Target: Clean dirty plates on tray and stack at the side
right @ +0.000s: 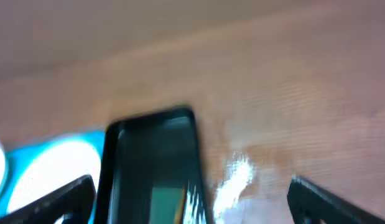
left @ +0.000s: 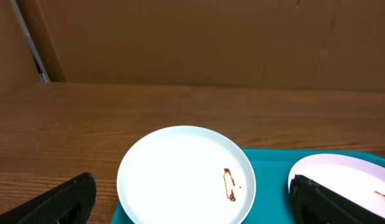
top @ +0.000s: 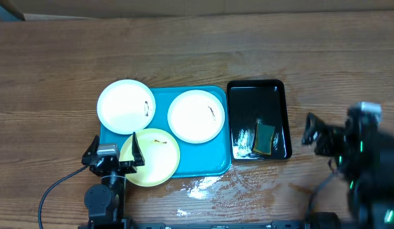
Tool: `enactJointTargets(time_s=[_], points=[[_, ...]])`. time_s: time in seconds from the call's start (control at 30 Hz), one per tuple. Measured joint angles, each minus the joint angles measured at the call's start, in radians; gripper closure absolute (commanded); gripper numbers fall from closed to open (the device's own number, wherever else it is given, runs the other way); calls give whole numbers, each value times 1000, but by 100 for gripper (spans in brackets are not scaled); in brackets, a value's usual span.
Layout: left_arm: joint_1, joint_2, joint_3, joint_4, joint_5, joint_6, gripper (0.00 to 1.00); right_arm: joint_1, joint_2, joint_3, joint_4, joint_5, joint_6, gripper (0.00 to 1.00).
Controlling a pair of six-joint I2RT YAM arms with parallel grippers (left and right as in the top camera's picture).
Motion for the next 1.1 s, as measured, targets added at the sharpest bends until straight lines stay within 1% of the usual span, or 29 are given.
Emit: enactJointTargets(time_s=[0.03,0.1,0.23,0.27,0.3,0.37,0.43,0.53,0.7,0.8,0.87,0.97,1.03,1.1], points=[[0,0,0,0,1,0,0,0,75,71,-59,-13,3,0],[0,0,0,0,2,0,0,0,263,251,-232,-71,10,0],[0,0,0,0,3,0,0,-1,516,499,-407,-244,16,0],[0,0,0,0,3,0,0,-1,568,542,-433,-288,17,2],[0,0,0,0,3,0,0,-1,616,573,-451,-325,19,22],[0,0,0,0,3,0,0,-1,696,594,-466,-381,23,33],[0,0,0,0,3,0,0,0,750,594,-489,-405,45,36],[0,0,0,27,5,1,0,10,803,594,-505,-394,69,36],[0,0,0,94,20,4,0,79,807,594,-545,-286,145,35],[0,0,3,161,78,5,0,137,807,590,-548,-216,193,32],[0,0,22,125,119,0,0,174,805,577,-537,-167,230,30],[0,31,119,-5,156,-8,0,221,804,529,-496,-96,288,27],[0,91,230,-113,174,-8,0,243,804,483,-446,-68,313,27],[0,194,388,-212,202,-3,0,258,804,433,-395,-46,330,26]])
